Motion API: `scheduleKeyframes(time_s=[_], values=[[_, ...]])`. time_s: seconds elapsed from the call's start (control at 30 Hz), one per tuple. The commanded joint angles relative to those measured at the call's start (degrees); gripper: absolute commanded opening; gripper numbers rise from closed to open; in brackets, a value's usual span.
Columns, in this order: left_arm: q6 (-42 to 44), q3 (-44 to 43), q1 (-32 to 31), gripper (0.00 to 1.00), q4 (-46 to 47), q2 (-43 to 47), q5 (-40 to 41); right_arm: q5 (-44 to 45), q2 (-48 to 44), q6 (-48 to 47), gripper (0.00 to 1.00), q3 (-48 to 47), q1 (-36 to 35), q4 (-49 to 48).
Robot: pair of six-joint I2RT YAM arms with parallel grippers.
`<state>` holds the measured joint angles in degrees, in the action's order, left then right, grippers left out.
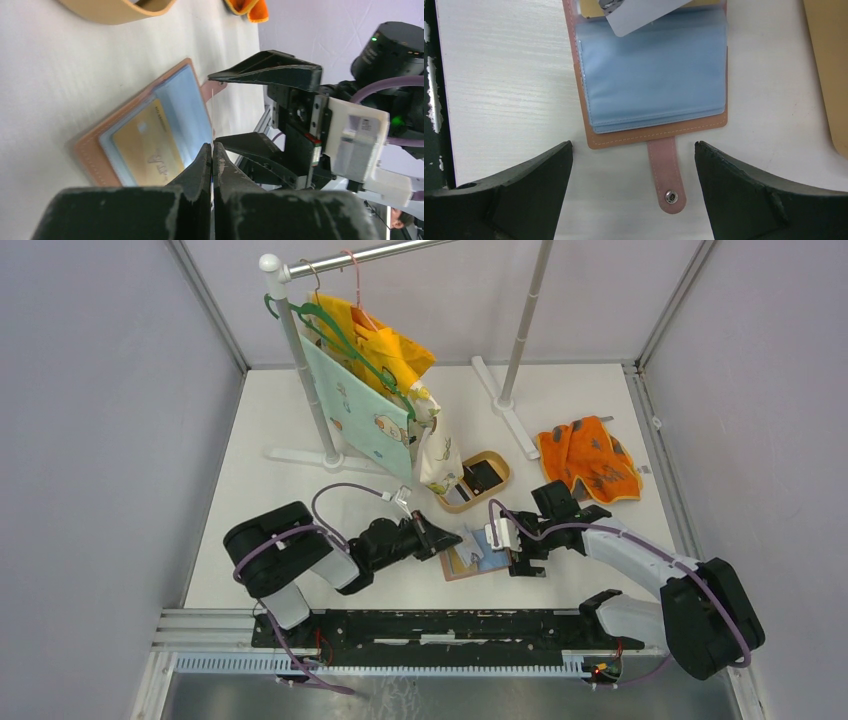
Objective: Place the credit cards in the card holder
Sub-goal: Insert the credit card into the card holder.
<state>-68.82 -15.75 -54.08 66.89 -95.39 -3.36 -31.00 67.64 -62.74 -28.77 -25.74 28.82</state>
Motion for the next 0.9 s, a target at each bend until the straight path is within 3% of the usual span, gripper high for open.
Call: scheduleKeyframes(time_s=[0.0, 0.47, 0.87], values=[[-3.1, 1.4, 0.9, 0.02, 6.3, -3.1, -0.9, 3.6, 1.7, 0.0, 0.98, 0.1, 0.2, -0.8], [-6.2, 2.3, 1.8, 0.02, 16.0, -10.1, -3.8, 4.3, 2.7, 0.4, 0.97, 0.2, 0.2, -1.2], [-5.9, 1.3, 1.8, 0.02, 14.2, -11.7, -3.2, 4.2, 3.3, 0.5, 0.96, 0.2, 0.2, -1.1]])
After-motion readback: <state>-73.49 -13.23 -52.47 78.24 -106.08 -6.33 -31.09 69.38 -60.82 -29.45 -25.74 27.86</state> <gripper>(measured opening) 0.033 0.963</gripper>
